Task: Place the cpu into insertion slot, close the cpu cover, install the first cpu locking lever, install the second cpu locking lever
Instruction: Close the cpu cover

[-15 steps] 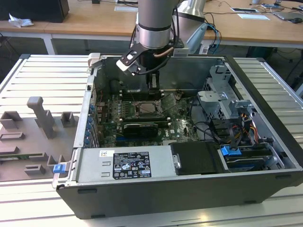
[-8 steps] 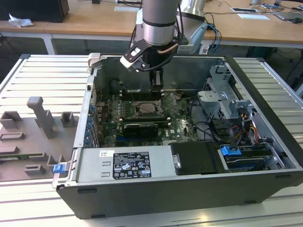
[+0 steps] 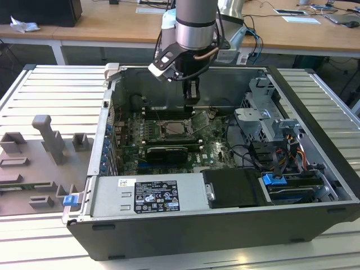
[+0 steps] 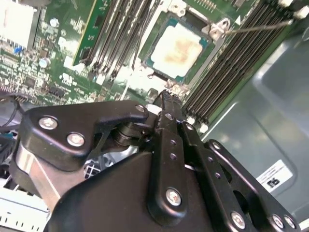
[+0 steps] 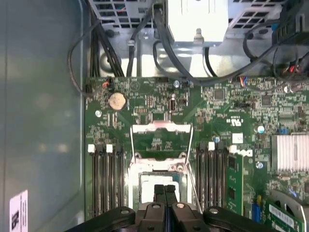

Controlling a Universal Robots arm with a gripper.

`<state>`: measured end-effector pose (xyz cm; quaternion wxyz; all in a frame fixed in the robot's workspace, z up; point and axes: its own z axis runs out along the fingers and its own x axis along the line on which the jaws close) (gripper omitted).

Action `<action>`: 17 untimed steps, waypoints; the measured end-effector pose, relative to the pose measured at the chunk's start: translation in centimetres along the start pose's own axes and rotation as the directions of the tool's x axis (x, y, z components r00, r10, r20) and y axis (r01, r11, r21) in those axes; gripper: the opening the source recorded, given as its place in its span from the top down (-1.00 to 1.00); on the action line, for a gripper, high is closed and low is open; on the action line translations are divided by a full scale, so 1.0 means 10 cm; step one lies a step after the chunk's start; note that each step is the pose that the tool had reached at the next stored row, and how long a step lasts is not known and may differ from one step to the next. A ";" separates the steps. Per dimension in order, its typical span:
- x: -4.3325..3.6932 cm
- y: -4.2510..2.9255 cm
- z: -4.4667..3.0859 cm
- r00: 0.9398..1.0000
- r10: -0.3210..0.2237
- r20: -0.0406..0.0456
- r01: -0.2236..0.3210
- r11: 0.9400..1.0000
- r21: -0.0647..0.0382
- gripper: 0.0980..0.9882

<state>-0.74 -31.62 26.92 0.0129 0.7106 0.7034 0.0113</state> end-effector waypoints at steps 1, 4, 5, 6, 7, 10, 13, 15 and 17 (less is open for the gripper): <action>0.000 0.018 -0.005 1.000 0.000 0.000 0.000 1.000 0.000 0.98; 0.000 0.025 -0.065 1.000 0.000 0.000 0.000 1.000 0.000 0.98; 0.000 0.027 -0.091 1.000 0.000 0.000 0.000 1.000 0.000 0.98; 0.000 0.030 -0.106 1.000 0.000 0.000 0.000 1.000 0.000 0.98; 0.000 0.049 -0.107 1.000 0.000 0.000 0.000 1.000 0.000 0.98; 0.001 0.152 -0.116 1.000 0.000 0.000 0.000 1.000 0.000 0.98; 0.003 0.349 -0.080 1.000 0.000 0.001 0.000 1.000 -0.002 0.98; 0.004 0.399 -0.055 1.000 0.000 0.000 0.000 1.000 -0.004 0.98; 0.004 0.404 -0.037 1.000 0.000 0.000 0.000 1.000 -0.004 0.98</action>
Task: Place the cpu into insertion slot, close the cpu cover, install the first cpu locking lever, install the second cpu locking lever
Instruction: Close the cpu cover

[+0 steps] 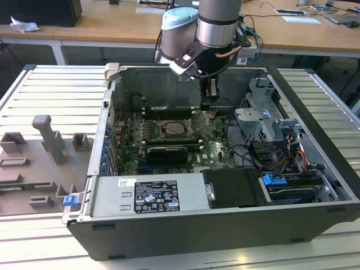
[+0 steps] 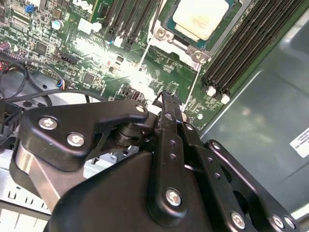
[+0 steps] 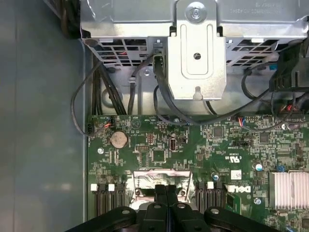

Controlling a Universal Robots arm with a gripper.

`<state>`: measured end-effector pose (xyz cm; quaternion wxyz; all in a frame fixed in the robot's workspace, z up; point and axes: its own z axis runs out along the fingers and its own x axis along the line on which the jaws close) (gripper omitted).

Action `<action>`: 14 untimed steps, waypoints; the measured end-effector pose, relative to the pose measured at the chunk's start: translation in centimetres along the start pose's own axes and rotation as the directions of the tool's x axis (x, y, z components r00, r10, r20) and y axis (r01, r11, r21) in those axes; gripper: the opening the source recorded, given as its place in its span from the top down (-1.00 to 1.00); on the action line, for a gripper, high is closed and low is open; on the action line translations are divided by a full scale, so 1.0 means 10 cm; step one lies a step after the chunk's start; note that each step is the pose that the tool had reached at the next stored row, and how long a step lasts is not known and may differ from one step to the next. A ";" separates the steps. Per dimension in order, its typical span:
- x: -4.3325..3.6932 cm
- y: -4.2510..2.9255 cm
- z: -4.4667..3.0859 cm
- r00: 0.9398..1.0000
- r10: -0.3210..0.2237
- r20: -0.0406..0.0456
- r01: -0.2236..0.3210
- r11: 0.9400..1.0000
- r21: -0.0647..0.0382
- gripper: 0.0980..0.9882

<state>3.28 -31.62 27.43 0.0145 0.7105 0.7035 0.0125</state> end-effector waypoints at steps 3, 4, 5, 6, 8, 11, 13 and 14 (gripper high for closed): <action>0.000 0.016 0.031 1.000 0.000 0.000 0.000 1.000 0.000 0.98; 0.000 0.024 0.036 1.000 0.000 0.000 0.000 1.000 0.000 0.98; 0.000 0.033 0.040 1.000 0.000 0.000 0.000 1.000 0.000 0.98; 0.001 0.048 0.047 1.000 -0.001 0.000 0.001 1.000 0.000 0.98; 0.001 0.056 0.061 1.000 -0.002 0.000 0.002 1.000 0.000 0.98; 0.001 0.079 0.089 1.000 -0.002 0.000 0.002 1.000 0.000 0.98; 0.002 0.114 0.120 1.000 -0.002 0.000 0.002 1.000 0.000 0.98; 0.003 0.124 0.127 1.000 -0.002 0.000 0.002 1.000 0.000 0.98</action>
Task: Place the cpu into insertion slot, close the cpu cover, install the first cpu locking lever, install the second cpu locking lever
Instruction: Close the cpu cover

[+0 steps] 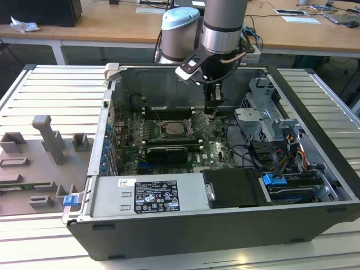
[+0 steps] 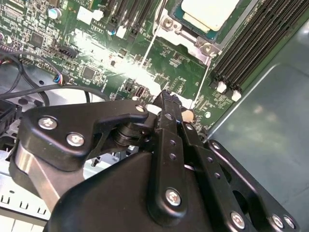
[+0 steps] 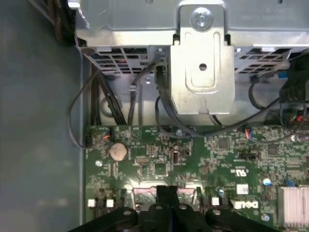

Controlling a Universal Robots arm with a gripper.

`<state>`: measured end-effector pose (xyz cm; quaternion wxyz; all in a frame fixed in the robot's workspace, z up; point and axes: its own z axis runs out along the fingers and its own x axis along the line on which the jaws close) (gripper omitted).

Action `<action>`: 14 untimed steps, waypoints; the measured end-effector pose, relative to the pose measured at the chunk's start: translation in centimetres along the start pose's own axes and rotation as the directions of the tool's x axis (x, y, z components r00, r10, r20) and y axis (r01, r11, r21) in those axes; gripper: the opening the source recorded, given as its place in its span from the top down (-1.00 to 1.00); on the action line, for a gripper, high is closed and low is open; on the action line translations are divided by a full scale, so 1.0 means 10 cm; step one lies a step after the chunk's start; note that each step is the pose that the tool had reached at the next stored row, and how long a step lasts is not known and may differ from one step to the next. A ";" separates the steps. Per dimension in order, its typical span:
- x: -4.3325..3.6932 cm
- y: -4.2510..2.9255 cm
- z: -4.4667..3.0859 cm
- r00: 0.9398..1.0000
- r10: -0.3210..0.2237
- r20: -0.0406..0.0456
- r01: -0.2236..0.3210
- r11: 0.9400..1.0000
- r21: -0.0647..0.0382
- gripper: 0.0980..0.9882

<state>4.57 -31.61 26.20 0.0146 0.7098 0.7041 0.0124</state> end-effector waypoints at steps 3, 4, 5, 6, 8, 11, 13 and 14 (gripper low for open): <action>0.007 0.047 0.016 1.000 0.000 0.000 0.000 1.000 0.000 0.98; 0.009 0.057 0.020 1.000 0.000 0.000 0.000 1.000 0.000 0.98; 0.011 0.066 0.023 1.000 0.000 0.000 0.000 1.000 0.000 0.98; 0.013 0.079 0.027 1.000 0.000 0.000 0.000 1.000 0.000 0.98; 0.018 0.108 0.037 1.000 0.000 0.000 0.000 1.000 0.000 0.98; 0.025 0.152 0.062 1.000 0.000 0.000 0.000 1.000 0.000 0.98; 0.029 0.166 0.083 1.000 0.000 0.000 0.000 1.000 0.000 0.98; 0.030 0.176 0.100 1.000 0.000 0.000 0.000 1.000 0.000 0.98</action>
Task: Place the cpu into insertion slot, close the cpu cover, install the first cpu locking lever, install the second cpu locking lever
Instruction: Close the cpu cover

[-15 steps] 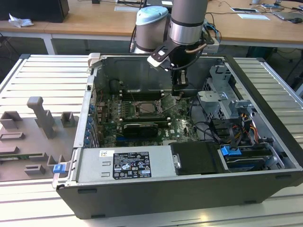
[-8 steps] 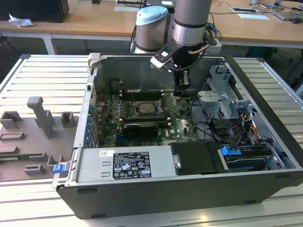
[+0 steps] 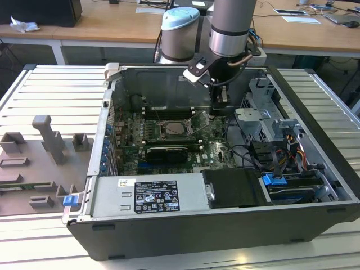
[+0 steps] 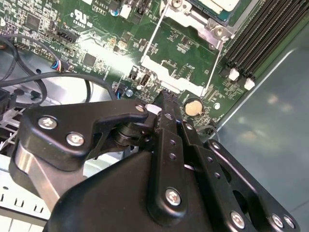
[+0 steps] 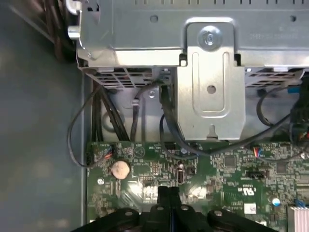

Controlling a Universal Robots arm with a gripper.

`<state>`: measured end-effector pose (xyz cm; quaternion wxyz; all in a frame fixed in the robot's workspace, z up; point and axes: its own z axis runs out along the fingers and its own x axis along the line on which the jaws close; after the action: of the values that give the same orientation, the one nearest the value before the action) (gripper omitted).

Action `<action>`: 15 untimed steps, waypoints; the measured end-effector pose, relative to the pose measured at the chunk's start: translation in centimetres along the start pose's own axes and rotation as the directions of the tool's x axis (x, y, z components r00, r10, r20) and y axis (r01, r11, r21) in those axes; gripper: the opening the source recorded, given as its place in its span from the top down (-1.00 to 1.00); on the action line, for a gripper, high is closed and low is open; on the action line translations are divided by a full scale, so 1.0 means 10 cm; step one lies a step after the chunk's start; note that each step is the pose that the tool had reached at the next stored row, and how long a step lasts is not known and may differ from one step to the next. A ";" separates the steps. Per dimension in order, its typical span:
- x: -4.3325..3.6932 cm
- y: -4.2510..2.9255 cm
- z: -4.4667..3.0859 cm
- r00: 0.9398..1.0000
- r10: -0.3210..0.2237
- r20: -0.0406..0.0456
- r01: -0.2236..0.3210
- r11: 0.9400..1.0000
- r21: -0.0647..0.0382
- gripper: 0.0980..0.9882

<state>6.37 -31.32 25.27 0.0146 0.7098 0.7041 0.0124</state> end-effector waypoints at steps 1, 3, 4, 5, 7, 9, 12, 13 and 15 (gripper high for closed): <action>0.000 0.005 0.017 1.000 0.000 0.000 0.000 1.000 0.000 0.98; 0.000 0.008 0.034 1.000 0.000 0.001 0.000 1.000 0.000 0.98; 0.000 0.007 0.052 1.000 0.000 0.001 0.000 1.000 0.000 0.98; 0.000 0.007 0.060 1.000 0.000 0.001 0.000 1.000 0.000 0.98; -0.001 0.003 0.062 1.000 0.000 0.002 0.000 1.000 0.000 0.98; 0.000 -0.017 0.059 1.000 0.000 0.001 0.000 1.000 0.001 0.98; 0.000 -0.063 0.044 1.000 0.000 -0.001 0.000 1.000 0.002 0.98; 0.000 -0.081 0.043 1.000 0.000 -0.001 0.000 1.000 0.002 0.98; -0.001 -0.145 0.040 1.000 0.000 -0.001 0.000 1.000 0.002 0.98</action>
<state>4.93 -31.32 24.82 0.0136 0.7098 0.7041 0.0118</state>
